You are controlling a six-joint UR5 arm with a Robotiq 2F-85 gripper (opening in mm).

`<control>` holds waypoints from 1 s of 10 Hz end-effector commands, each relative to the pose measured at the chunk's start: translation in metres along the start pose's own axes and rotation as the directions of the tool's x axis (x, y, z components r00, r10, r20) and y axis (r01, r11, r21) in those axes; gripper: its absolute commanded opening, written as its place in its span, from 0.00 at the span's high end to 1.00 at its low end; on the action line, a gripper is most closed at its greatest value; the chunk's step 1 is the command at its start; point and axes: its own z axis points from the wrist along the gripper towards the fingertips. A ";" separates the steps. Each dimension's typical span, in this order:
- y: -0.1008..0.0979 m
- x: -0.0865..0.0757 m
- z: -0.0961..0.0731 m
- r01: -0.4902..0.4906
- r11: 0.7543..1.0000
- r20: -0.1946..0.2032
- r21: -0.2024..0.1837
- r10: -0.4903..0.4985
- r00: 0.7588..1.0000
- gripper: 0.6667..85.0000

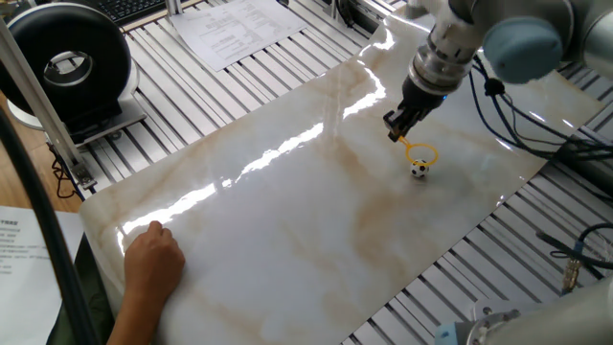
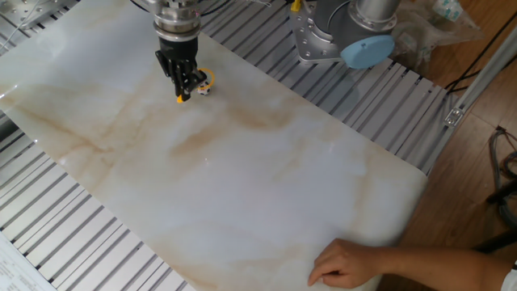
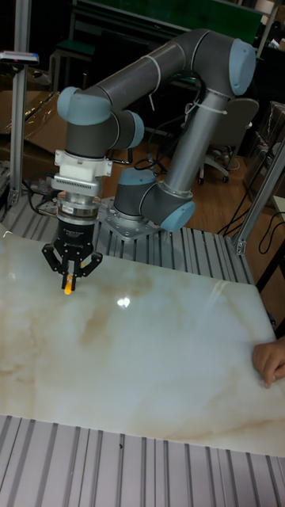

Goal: Attach the bubble ring to the ball

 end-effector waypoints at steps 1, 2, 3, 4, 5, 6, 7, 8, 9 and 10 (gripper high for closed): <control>-0.002 -0.001 0.011 0.003 1.000 0.030 -0.008 -0.002 1.000 0.99; 0.000 -0.001 0.013 0.002 1.000 0.034 -0.010 -0.002 0.999 0.99; 0.000 0.000 0.016 0.003 1.000 0.039 -0.013 -0.003 0.999 0.99; -0.001 -0.001 0.019 0.006 1.000 0.043 -0.013 -0.006 0.999 0.99; -0.001 -0.002 0.023 0.008 1.000 0.048 -0.013 -0.007 0.999 0.99; -0.002 -0.003 0.026 0.017 1.000 0.053 -0.013 -0.016 0.998 0.99; -0.002 -0.002 0.027 0.031 0.999 0.051 -0.012 -0.030 0.998 0.99; -0.001 0.002 0.028 0.036 0.999 0.033 -0.016 -0.035 0.999 0.99; -0.002 0.005 0.028 0.038 0.999 0.020 -0.013 -0.038 0.999 0.99; -0.002 0.005 0.028 0.038 0.999 0.022 -0.014 -0.037 0.999 0.99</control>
